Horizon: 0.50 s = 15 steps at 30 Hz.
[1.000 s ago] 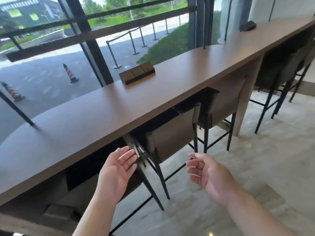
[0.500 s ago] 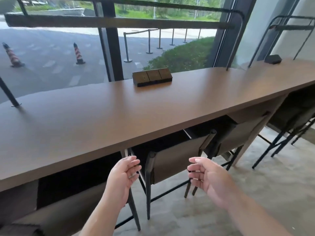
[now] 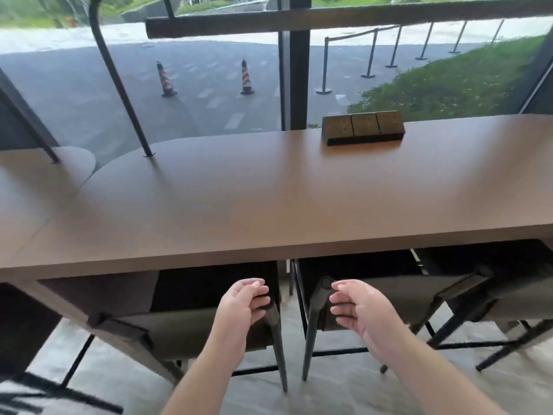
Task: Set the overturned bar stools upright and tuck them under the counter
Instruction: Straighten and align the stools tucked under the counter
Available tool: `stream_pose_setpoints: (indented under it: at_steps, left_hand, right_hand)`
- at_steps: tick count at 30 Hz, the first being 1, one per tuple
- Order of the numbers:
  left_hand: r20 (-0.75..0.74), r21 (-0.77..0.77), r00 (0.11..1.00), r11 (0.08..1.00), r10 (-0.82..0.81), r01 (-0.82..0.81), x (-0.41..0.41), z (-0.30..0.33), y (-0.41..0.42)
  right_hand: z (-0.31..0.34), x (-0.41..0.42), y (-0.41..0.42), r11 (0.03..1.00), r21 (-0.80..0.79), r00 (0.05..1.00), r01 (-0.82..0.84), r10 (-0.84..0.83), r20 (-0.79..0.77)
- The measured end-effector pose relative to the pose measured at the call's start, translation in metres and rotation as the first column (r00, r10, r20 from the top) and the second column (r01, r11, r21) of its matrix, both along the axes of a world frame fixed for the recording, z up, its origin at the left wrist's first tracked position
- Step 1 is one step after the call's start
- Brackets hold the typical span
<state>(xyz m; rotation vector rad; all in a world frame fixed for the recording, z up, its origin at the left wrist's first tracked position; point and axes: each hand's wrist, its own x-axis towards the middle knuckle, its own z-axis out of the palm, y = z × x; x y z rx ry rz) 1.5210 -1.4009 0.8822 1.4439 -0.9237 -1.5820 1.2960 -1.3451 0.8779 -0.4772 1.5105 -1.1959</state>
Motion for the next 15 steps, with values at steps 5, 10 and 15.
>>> stream_pose_setpoints:
  at_steps: [5, 10, 15]
  left_hand:
    - [0.126, -0.039, 0.988, 0.996, 0.086, -0.081, -0.007, 0.008, 0.015]
    - [0.316, -0.1, 0.94, 0.99, 0.13, -0.104, -0.021, 0.002, 0.023]
    - [0.68, -0.164, 0.733, 0.97, -0.019, 0.178, -0.037, -0.018, 0.027]
  right_hand:
    - [-0.005, -0.007, -0.037, 0.98, -0.02, 0.98, -0.196, 0.195, -0.025]
    - [-0.006, -0.021, -0.045, 0.915, -0.004, 0.853, -0.404, 0.375, -0.363]
    - [-0.009, -0.043, -0.041, 0.78, 0.109, 0.442, -0.616, 0.457, -0.772]
